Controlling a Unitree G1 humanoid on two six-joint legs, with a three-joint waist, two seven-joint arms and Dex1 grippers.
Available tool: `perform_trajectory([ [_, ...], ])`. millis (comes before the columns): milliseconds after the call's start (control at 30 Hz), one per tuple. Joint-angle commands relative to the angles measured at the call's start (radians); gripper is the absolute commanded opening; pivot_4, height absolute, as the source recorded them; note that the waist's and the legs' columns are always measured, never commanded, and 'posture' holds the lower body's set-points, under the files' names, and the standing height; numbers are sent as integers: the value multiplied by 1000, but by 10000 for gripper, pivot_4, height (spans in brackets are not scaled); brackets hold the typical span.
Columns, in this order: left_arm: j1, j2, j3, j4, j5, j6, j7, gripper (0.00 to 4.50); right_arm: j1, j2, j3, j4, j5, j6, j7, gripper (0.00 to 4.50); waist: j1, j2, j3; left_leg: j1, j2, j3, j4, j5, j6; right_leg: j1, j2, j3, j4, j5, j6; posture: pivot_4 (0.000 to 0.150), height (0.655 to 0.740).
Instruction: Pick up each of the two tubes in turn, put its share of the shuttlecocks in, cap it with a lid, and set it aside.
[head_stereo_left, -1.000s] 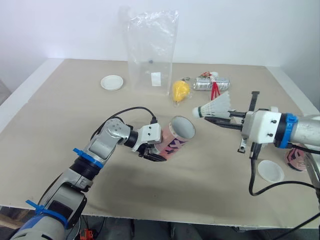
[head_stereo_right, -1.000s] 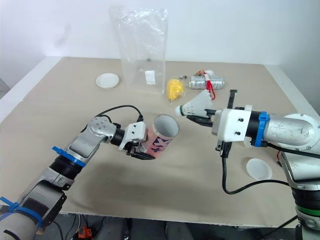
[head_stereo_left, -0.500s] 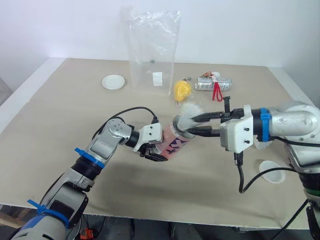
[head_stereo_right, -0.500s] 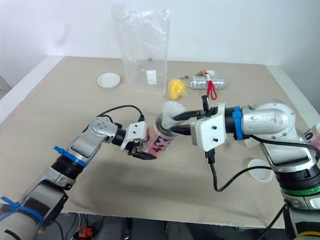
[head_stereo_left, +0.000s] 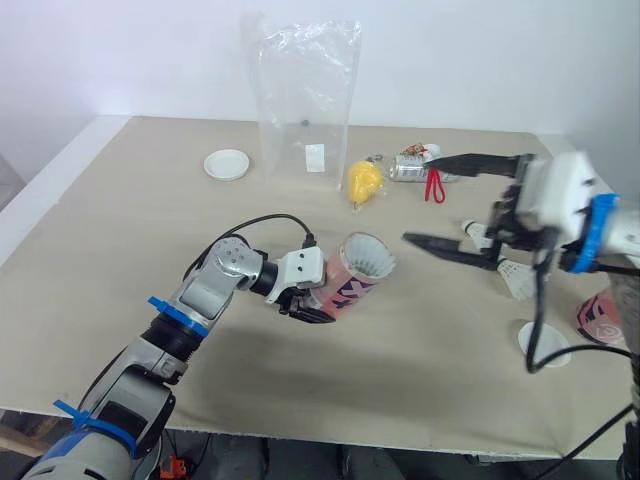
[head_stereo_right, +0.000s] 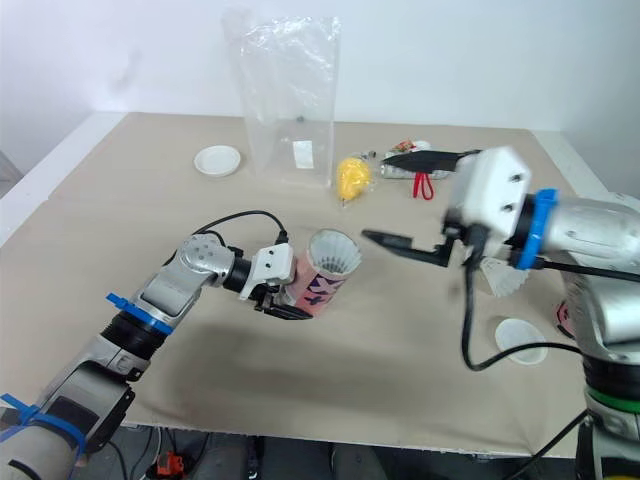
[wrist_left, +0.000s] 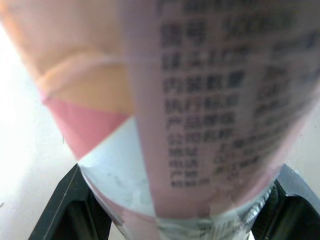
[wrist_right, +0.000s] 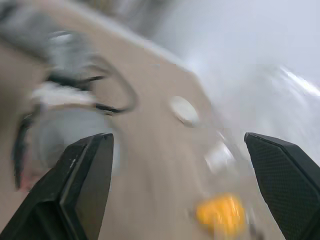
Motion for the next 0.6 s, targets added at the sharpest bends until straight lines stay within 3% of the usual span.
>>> perform_trajectory([
  [33,4,10,-14,23,22,-1,-2,29282,107,28,-122,-74,24,49,-82,44780,-1,1,0,0,0,0,0,0,0,0,0,0,0,0,0,1500,7400],
  [300,-1,12,-25,27,27,-9,-13,29282,426,276,-270,-96,-14,154,-398,44780,-4,-1,-1,2,0,1,1,0,0,1,0,1,1,-1,-2,1500,7400],
  [467,14,7,-31,4,27,-2,-4,29282,446,348,-261,5,-28,136,-454,44780,-6,1,-1,2,0,5,2,0,0,0,-1,4,0,1,-2,1500,7400],
  [600,24,5,-30,-26,21,16,1,29282,425,325,-229,127,-68,108,-435,44780,-6,1,-1,2,0,5,2,0,1,0,-1,3,0,1,-3,1500,7400],
])
